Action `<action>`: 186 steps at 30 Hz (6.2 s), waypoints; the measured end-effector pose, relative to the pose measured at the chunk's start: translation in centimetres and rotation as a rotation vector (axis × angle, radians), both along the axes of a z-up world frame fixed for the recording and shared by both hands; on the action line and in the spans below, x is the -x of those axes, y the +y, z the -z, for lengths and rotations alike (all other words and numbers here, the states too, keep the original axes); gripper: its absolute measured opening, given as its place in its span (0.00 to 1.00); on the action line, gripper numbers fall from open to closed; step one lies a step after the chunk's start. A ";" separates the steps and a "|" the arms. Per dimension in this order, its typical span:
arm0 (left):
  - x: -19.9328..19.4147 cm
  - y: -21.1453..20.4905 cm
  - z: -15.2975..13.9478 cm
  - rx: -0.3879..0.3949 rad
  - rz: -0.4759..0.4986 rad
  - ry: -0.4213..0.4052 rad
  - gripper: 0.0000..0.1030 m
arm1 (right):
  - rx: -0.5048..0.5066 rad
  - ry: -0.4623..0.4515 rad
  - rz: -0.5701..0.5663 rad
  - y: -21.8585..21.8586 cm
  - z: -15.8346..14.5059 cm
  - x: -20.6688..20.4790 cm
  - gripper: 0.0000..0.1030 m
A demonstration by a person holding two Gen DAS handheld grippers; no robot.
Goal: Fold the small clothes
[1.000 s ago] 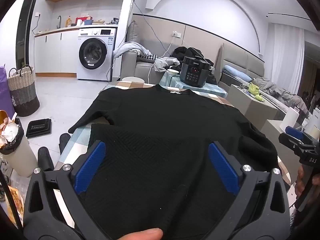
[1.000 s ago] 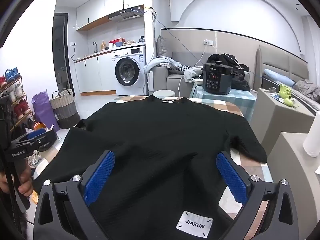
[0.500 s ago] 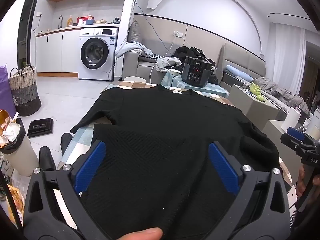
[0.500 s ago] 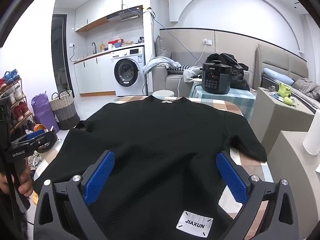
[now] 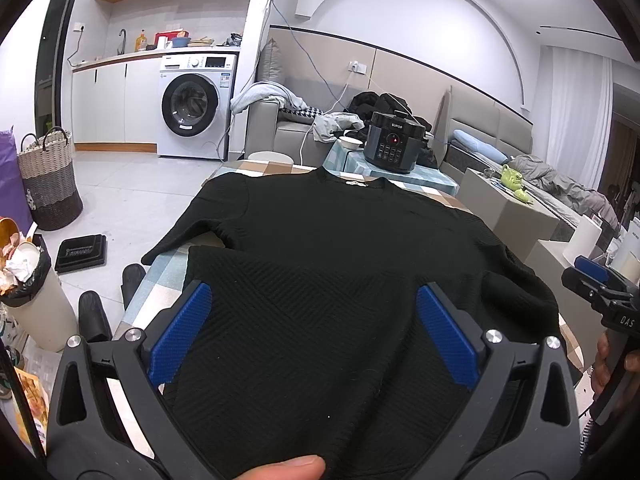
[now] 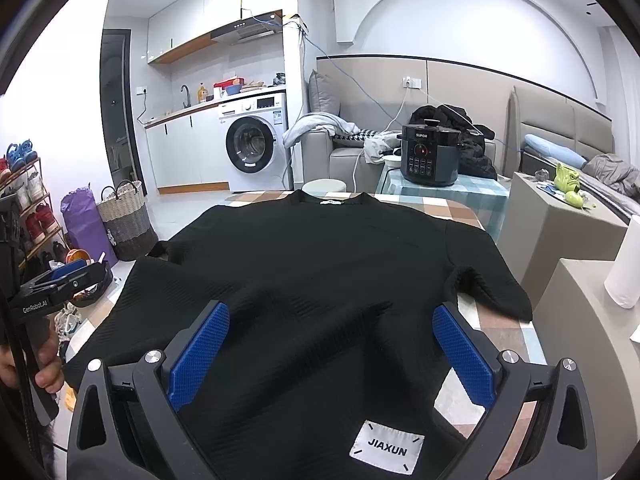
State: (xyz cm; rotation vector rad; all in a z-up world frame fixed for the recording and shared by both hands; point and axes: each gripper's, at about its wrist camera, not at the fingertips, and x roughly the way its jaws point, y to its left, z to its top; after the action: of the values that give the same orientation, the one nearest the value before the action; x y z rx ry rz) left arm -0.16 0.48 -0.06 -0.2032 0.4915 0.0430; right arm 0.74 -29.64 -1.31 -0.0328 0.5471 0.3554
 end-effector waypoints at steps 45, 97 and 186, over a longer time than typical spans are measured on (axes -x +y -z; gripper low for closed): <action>0.0 2.2 -1.3 0.023 -0.031 -0.009 0.99 | -0.048 0.000 0.076 -2.3 -4.2 0.2 1.00; -13.1 3.2 1.2 -0.012 -0.039 0.169 0.99 | -0.383 0.386 0.363 -11.9 2.8 -11.7 0.98; -12.8 23.4 7.8 0.451 -0.368 0.279 0.43 | -0.365 0.473 0.279 -9.3 2.7 -10.9 0.71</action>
State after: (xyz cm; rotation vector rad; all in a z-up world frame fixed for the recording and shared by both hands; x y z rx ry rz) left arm 12.62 23.88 -7.88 -0.7357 0.7337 0.3244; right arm 11.69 -38.92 -4.04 0.4868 0.9341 0.1838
